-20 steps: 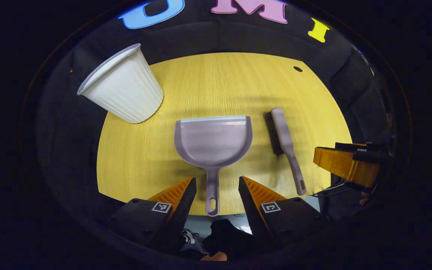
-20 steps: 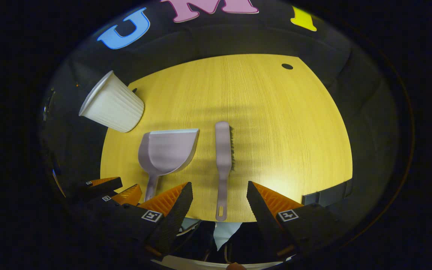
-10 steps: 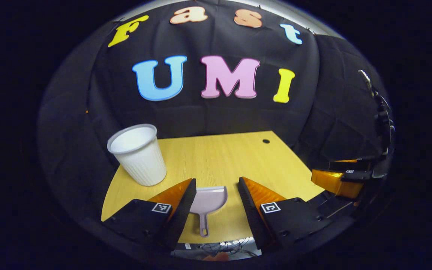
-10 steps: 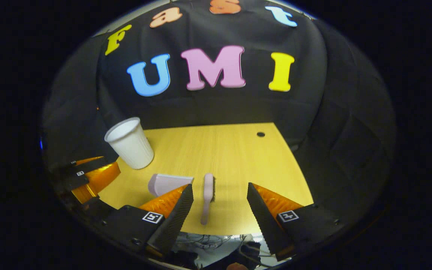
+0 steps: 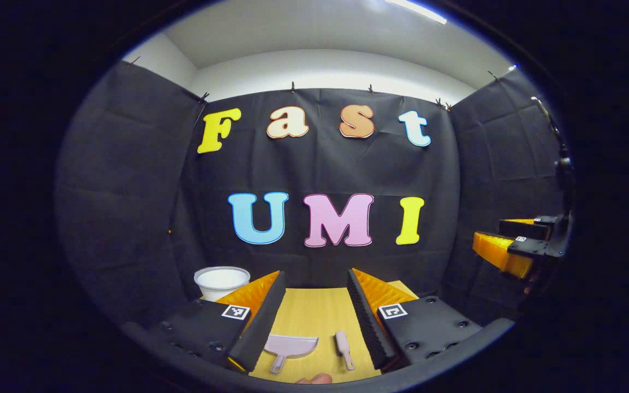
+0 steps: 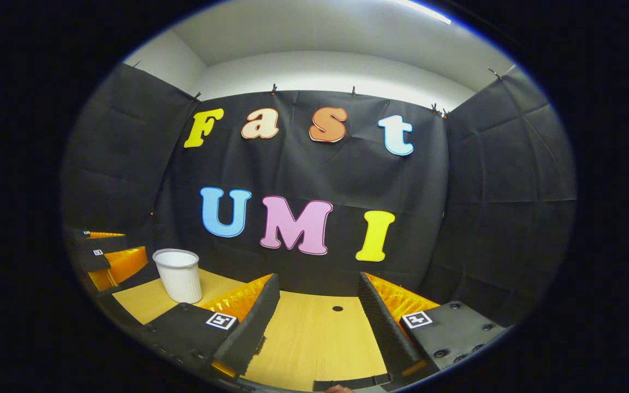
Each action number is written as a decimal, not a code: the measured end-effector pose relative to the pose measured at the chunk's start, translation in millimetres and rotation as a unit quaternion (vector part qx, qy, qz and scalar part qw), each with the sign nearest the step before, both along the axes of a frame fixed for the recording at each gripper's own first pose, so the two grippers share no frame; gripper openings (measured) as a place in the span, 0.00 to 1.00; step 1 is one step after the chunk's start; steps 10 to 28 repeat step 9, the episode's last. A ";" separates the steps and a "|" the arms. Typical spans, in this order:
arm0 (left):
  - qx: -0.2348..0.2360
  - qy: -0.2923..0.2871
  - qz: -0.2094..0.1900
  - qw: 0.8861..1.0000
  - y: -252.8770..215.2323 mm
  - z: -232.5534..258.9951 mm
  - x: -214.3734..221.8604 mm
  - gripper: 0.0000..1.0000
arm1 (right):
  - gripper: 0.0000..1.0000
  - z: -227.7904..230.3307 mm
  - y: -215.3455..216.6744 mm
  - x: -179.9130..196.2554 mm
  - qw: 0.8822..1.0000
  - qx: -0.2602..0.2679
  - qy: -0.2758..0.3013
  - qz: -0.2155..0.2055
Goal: Pick up the small broom and dustpan from the desktop, sweep the trash into the dustpan with the broom, and then empty the trash into the garbage bin.
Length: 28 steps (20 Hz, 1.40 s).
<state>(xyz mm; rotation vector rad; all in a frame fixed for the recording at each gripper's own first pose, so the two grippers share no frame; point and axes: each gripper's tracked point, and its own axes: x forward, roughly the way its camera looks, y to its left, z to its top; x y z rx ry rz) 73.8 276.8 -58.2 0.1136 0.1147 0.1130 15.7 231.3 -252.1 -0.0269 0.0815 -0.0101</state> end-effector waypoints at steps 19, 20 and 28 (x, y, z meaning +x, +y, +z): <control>-0.033 -0.025 -0.047 0.998 -41.3 19.7 18.5 0.77 | 0.89 0.1 -1.8 -3.0 0.999 -0.008 -0.021 -0.029; -0.033 -0.025 -0.047 0.998 -41.3 19.7 18.5 0.77 | 0.89 0.1 -1.8 -3.0 0.999 -0.008 -0.021 -0.029; -0.033 -0.025 -0.047 0.998 -41.3 19.7 18.5 0.77 | 0.89 0.1 -1.8 -3.0 0.999 -0.008 -0.021 -0.029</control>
